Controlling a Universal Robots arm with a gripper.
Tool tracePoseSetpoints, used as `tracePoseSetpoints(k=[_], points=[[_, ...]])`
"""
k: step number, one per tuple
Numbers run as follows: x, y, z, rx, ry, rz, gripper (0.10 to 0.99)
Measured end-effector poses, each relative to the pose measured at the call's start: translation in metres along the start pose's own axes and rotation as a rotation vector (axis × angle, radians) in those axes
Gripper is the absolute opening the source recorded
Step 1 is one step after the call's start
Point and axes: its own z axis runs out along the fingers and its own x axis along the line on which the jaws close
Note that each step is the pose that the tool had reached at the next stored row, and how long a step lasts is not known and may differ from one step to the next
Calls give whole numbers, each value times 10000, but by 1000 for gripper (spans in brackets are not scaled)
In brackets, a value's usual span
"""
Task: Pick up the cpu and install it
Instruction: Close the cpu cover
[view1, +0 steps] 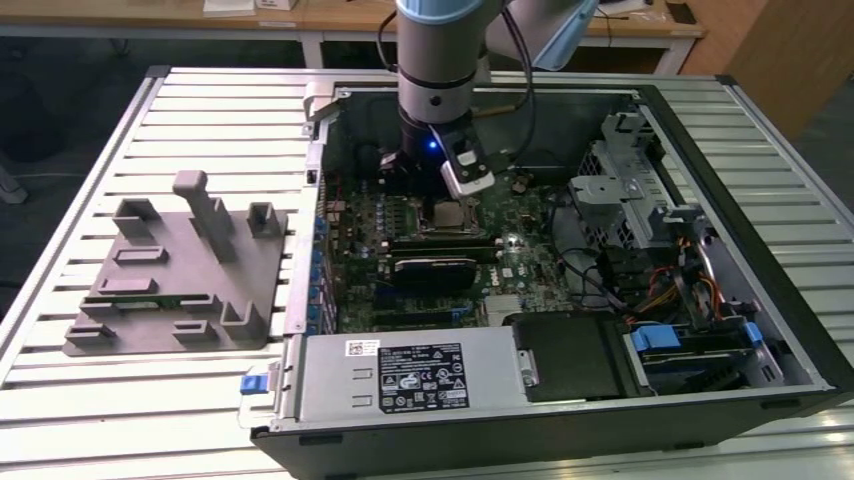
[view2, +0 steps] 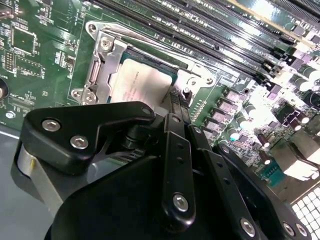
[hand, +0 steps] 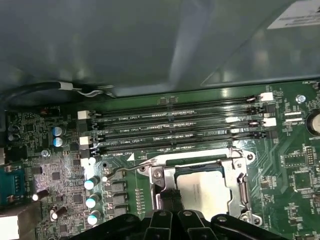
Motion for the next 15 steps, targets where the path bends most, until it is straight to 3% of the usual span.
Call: tracePoseSetpoints(k=[15], points=[[7,-4,56,1,1,-1,106]])
